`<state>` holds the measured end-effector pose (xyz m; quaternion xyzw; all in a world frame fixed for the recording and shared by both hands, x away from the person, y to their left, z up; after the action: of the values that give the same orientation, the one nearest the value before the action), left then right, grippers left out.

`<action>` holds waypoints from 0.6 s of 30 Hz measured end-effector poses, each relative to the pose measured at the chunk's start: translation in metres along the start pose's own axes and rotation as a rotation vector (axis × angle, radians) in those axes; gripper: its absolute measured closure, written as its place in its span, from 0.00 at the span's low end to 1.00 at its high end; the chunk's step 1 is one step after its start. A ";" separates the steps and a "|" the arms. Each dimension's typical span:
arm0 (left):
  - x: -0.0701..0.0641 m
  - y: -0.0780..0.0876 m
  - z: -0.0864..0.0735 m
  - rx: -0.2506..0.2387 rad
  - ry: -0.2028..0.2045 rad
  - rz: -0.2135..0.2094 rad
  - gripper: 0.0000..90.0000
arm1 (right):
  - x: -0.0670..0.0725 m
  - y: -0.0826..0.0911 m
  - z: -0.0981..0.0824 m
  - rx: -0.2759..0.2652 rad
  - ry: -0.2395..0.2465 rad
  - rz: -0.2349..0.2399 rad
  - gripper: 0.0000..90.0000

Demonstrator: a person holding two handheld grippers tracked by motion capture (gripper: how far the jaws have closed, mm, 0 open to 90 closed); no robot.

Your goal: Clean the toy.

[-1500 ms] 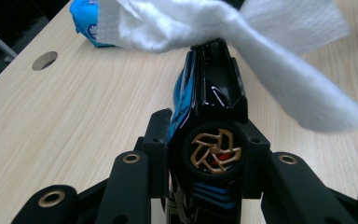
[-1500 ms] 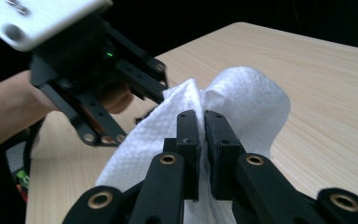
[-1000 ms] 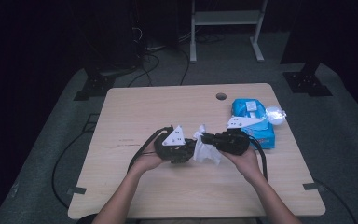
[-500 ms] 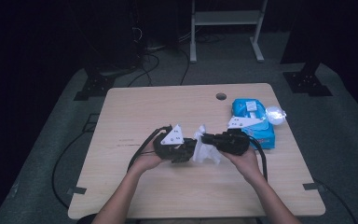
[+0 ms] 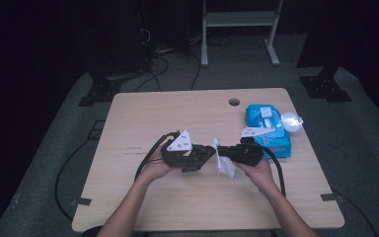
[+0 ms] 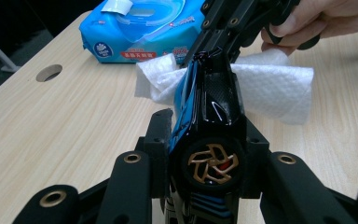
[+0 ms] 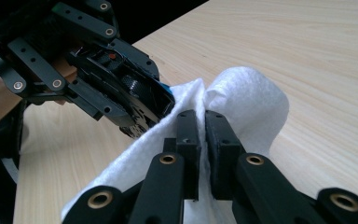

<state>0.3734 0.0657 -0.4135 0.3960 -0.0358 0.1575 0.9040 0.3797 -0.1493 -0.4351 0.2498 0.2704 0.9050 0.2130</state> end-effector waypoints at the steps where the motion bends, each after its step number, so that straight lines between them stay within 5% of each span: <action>1: 0.000 0.000 0.000 0.000 -0.003 0.003 0.71 | 0.001 0.000 0.000 -0.004 -0.008 0.016 0.93; 11: -0.001 0.000 0.006 -0.044 0.002 -0.001 0.71 | 0.006 0.015 0.007 -0.047 -0.008 0.018 0.94; 18: -0.003 -0.007 0.003 -0.024 0.007 -0.013 0.71 | 0.006 0.014 0.006 -0.039 -0.015 0.016 0.93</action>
<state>0.3728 0.0586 -0.4166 0.3847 -0.0320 0.1524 0.9098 0.3752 -0.1543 -0.4203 0.2546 0.2492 0.9099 0.2127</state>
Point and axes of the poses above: each handheld gripper's, and its own axes: y roughly backward along the jaws, z roughly out of its top, x roughly to its left, the point moved 3 cm from there along -y, roughly forward along the jaws, and after that the axes turned 13 degrees about x, right-handed, at the moved point
